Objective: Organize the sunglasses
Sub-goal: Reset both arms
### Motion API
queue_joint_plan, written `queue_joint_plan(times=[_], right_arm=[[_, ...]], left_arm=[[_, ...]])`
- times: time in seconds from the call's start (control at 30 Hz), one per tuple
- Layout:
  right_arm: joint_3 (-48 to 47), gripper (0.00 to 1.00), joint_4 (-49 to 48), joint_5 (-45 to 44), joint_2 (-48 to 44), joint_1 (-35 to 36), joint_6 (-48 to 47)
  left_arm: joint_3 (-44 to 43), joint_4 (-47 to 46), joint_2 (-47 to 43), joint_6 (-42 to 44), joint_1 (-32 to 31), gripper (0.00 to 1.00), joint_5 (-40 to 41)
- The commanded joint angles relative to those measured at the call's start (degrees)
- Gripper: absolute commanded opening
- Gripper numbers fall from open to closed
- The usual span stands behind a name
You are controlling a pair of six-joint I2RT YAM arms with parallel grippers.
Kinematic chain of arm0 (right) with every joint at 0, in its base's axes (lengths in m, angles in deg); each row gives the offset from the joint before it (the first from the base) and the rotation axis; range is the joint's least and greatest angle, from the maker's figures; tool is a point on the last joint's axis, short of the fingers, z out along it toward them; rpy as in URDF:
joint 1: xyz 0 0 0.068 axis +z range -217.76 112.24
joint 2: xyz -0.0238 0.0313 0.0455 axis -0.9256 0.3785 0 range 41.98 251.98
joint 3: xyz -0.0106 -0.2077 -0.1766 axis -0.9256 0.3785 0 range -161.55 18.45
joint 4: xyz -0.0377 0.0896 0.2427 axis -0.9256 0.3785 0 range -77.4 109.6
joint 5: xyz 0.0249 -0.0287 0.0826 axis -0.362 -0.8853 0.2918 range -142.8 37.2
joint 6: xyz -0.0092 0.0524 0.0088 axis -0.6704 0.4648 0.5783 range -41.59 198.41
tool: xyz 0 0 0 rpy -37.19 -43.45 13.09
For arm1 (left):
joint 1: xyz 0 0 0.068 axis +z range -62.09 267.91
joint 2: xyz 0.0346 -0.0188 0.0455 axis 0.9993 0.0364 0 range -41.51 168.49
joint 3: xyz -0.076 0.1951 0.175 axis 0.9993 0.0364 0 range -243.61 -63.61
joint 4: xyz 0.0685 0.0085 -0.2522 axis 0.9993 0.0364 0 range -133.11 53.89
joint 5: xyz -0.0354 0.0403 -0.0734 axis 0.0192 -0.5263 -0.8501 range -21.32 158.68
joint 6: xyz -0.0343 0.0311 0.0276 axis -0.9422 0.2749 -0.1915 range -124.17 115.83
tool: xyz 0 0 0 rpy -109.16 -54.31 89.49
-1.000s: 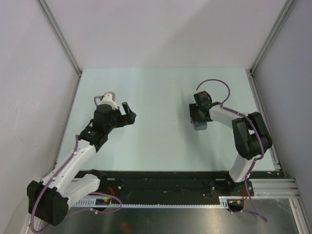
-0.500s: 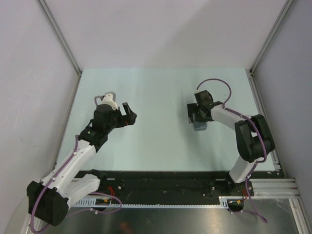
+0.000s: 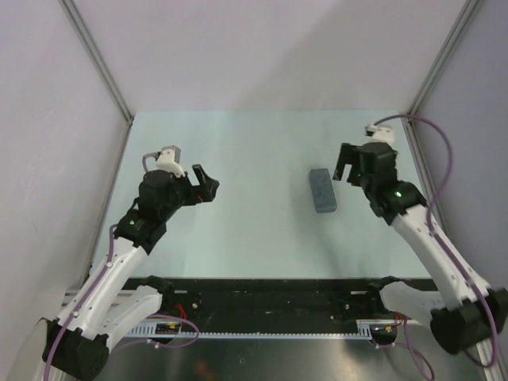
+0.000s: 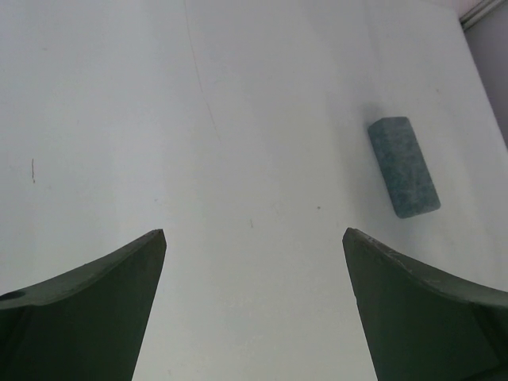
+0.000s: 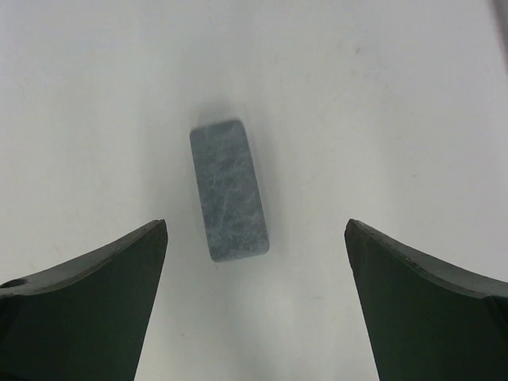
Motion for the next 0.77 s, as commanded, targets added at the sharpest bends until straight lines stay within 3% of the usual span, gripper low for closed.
queue_joint_plan(times=[0.0,0.27,0.73], right_arm=[[0.35,1.0,2.98,-9.86,-13.29,-0.21,6.63],[0.44,1.0,3.42,-20.41,-26.24,-0.21,8.67],[-1.32,1.0,2.27,-19.54,-24.59,-0.21,6.46]], left_arm=[[-5.04,1.68,-2.57,1.33,0.47,1.0,-1.46],[-8.48,2.47,-1.96,1.42,0.47,1.0,-3.39],[-11.29,3.0,-0.55,2.03,0.47,1.0,-2.34]])
